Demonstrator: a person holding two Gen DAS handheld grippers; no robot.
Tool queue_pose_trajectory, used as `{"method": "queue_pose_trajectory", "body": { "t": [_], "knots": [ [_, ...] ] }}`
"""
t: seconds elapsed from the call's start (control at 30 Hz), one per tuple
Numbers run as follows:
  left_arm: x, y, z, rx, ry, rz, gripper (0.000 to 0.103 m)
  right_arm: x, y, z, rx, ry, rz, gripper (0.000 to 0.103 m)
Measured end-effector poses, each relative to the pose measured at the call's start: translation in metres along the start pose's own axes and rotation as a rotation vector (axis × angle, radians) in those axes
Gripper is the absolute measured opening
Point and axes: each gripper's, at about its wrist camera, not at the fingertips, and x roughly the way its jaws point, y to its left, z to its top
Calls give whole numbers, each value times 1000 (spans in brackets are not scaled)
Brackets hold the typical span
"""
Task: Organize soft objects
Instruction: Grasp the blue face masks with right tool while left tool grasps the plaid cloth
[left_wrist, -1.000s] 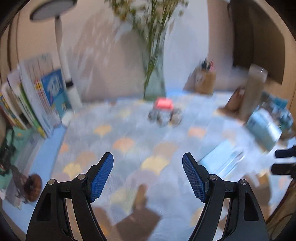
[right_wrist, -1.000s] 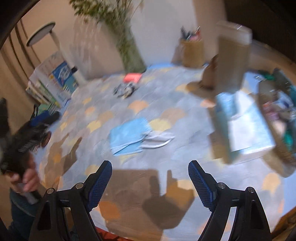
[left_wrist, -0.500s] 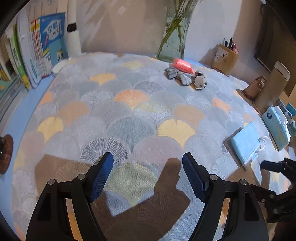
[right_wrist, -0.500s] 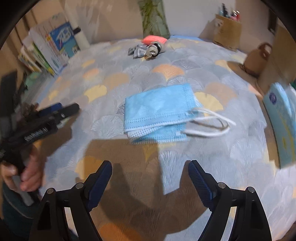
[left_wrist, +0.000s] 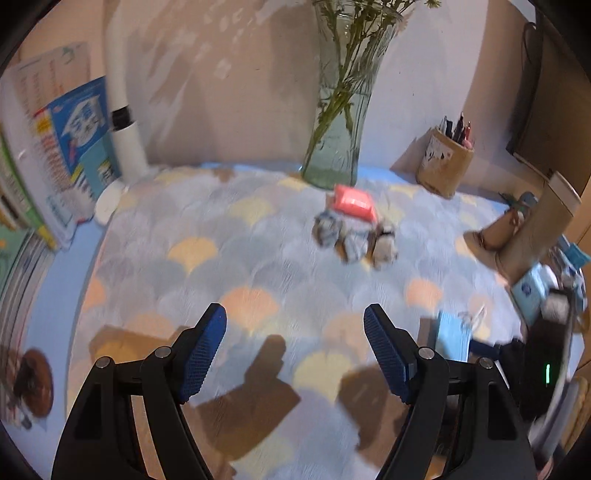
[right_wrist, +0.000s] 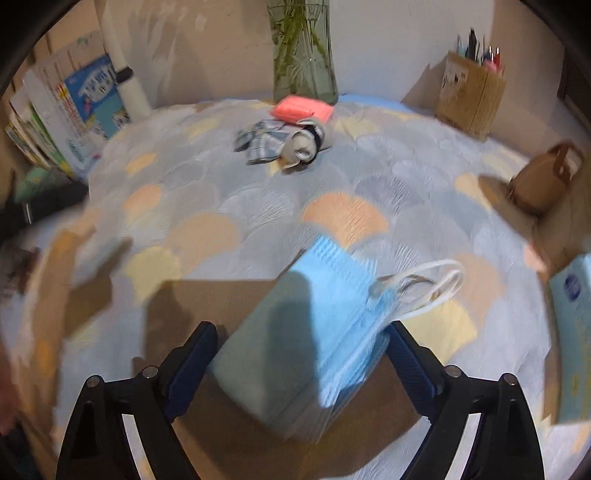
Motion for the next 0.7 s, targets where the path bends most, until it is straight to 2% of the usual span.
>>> {"method": "queue_pose_trajectory", "body": {
  "t": [0.03,0.07,0.1,0.13,0.17,0.23,0.3,0.4,0.47,0.53,0.6,0.63,0.67,0.7],
  "knots": [
    [7,-2,6,-3,3,-15,74,-1,2,0,-11,-15,-6,77],
    [14,-5,11,-10,9,-31,74,-4,2,0,-28,-38,-7,60],
    [23,-7,17,-21,14,-48,74,-8,0,0,-50,-53,-21,54],
    [32,-10,23,-31,16,-63,74,-10,-1,-1,-69,-61,-43,42],
    [40,-12,28,-41,18,-74,74,-12,-3,-2,-81,-67,-58,40],
    [59,-15,38,-68,25,-85,74,-13,-13,-3,-105,-88,-103,38],
    [81,-18,46,-91,62,-96,62,-11,-31,-4,-93,-111,-130,38],
    [108,-21,52,-140,103,-105,62,-11,-56,-2,-6,-111,-10,38],
    [122,-21,53,-171,120,-112,62,-10,-66,0,33,-105,26,39],
    [136,-24,54,-186,134,-127,62,-10,-64,1,24,-107,18,39],
    [141,-32,54,-162,121,-87,62,-10,-55,0,-8,-112,-20,40],
    [141,-39,54,-125,113,-52,58,-9,-53,0,-20,-115,-33,40],
    [142,-46,53,-78,106,-16,41,-10,-50,0,-29,-117,-42,41],
    [142,-55,51,-19,96,19,34,-10,-49,-1,-28,-118,-42,41]
  ]
}}
